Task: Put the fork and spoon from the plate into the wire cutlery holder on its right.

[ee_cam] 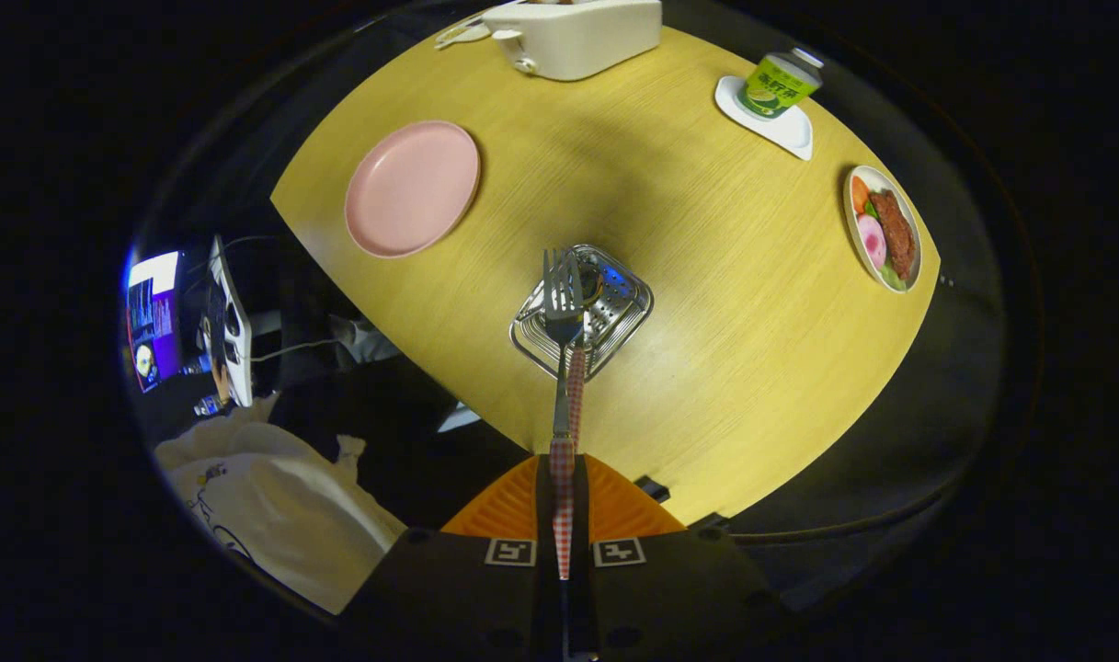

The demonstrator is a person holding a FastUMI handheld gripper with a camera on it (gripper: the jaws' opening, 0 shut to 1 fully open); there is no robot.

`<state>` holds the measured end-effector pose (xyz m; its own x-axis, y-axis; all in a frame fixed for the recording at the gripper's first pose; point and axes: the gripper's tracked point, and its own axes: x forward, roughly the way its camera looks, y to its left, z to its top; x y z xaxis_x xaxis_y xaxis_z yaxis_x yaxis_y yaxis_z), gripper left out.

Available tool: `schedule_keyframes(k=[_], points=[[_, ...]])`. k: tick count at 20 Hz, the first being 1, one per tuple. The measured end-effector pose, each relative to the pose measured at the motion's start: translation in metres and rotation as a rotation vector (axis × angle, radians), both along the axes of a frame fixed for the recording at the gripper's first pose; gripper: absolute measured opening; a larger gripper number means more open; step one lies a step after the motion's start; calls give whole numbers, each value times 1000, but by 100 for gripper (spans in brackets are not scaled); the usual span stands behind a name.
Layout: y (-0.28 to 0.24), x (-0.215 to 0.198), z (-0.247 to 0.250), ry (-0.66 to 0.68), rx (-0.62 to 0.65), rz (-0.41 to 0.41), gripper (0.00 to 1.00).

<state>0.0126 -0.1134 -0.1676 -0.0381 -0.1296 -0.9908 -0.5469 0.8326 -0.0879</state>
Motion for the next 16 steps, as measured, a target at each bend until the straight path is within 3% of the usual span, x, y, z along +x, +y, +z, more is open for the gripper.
schedule_keyframes(k=[7,16], points=[[-6,13,-19,138,-111,53,9],[-11,34,-37,165,-154,19,14]])
